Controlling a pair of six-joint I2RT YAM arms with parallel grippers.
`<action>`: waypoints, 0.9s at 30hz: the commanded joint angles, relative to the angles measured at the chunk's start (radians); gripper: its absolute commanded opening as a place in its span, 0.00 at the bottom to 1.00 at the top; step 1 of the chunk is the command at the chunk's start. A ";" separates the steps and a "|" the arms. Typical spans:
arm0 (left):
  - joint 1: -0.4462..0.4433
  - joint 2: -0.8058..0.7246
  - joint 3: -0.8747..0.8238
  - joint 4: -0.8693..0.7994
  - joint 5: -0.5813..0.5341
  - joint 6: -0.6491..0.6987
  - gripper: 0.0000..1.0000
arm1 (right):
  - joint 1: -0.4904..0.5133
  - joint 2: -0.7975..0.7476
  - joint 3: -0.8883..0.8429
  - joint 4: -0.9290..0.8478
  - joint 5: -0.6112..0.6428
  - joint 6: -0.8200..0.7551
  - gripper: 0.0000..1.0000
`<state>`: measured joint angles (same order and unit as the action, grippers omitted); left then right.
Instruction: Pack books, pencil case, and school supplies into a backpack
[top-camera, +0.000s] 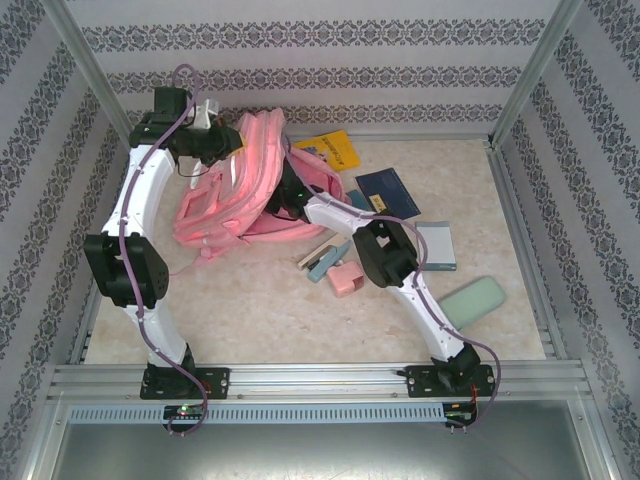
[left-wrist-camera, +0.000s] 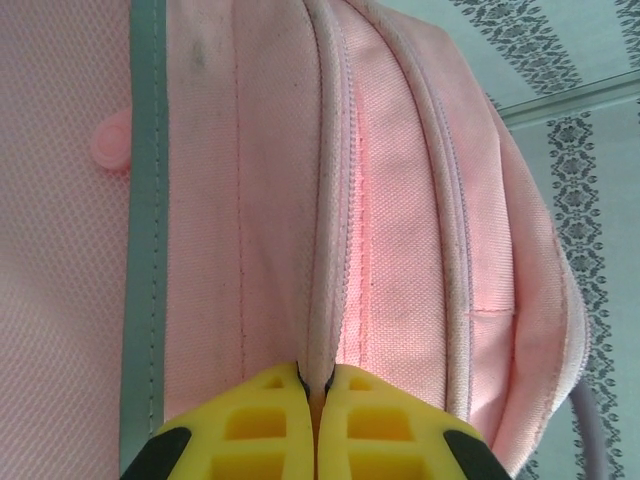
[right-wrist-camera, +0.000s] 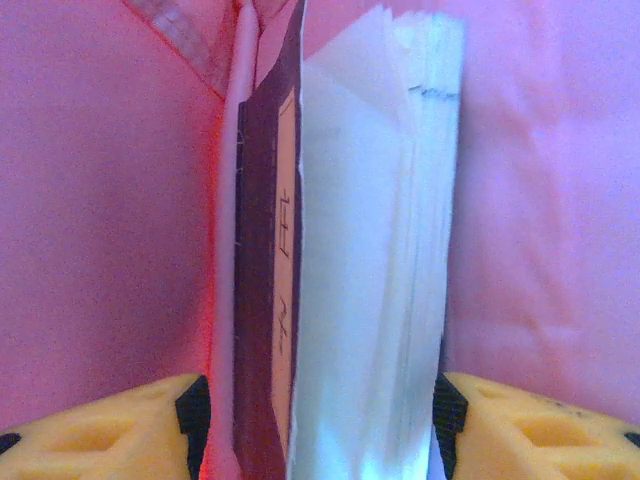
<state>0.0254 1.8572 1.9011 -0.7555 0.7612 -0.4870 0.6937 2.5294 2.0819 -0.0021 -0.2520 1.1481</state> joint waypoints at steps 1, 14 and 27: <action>0.034 -0.035 -0.018 -0.024 -0.113 0.099 0.00 | -0.031 -0.154 -0.089 -0.003 0.012 -0.075 0.63; 0.042 -0.062 -0.170 -0.006 -0.188 0.149 0.00 | -0.163 -0.541 -0.565 -0.040 0.031 -0.222 0.63; 0.000 -0.050 -0.267 0.066 -0.139 0.098 0.36 | -0.417 -0.707 -0.770 -0.303 0.171 -0.509 0.61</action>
<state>0.0395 1.8351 1.6444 -0.7300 0.6022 -0.3737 0.2939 1.8355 1.3090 -0.2153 -0.1371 0.7544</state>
